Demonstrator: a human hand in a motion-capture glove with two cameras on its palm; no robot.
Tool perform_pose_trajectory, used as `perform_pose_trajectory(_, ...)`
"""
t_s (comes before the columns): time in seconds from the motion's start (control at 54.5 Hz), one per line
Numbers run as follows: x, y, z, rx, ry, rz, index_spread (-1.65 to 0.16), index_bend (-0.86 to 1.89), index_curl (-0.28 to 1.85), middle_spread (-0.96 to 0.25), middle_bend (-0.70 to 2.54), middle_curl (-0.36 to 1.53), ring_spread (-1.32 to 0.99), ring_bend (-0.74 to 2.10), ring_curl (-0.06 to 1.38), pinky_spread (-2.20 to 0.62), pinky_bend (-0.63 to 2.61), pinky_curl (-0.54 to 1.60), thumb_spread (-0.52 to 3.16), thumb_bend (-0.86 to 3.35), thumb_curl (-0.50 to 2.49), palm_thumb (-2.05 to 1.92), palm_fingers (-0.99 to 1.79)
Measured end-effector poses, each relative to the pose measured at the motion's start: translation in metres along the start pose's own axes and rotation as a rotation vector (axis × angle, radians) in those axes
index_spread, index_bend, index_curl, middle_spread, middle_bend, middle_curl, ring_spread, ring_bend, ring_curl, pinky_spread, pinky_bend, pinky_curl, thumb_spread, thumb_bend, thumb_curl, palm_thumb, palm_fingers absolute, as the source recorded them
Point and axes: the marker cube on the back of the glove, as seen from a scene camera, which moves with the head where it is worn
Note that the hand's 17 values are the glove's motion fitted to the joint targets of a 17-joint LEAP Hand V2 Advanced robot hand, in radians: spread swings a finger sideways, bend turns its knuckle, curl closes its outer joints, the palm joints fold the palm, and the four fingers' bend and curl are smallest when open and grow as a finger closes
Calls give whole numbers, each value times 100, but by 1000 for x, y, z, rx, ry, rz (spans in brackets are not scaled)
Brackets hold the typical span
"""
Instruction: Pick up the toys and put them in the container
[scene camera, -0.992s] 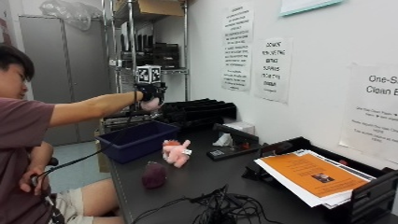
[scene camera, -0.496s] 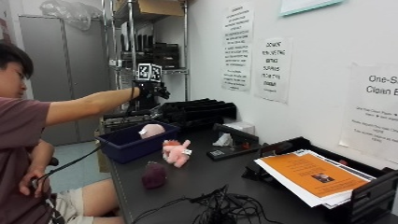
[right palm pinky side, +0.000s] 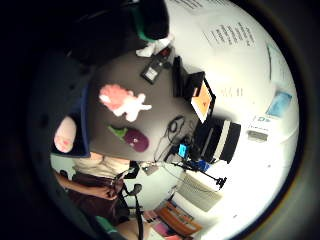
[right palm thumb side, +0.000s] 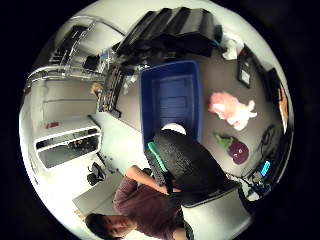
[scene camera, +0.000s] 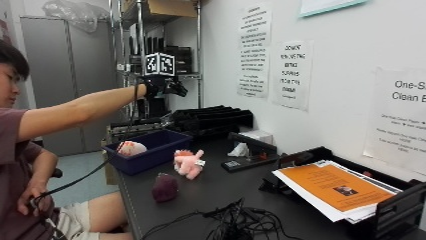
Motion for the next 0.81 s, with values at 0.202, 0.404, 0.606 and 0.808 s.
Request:
perform_pose_trajectory(0.202,68,52,32,-37,23,68,-20,8,26,6,12,26,7,34,40,7,104,31,117,-5,32,-6,-25)
perform_pose_trajectory(0.404,110,84,103,-121,23,140,-20,8,23,5,13,24,7,33,39,7,102,31,118,-5,29,-5,-23)
perform_pose_trajectory(0.606,133,103,242,-336,-10,190,-20,5,19,5,13,23,6,34,39,6,104,32,119,-4,27,-5,-24)
perform_pose_trajectory(0.808,137,106,329,-271,-42,230,-21,7,16,6,13,22,6,40,41,6,114,35,118,-3,28,-2,-15)
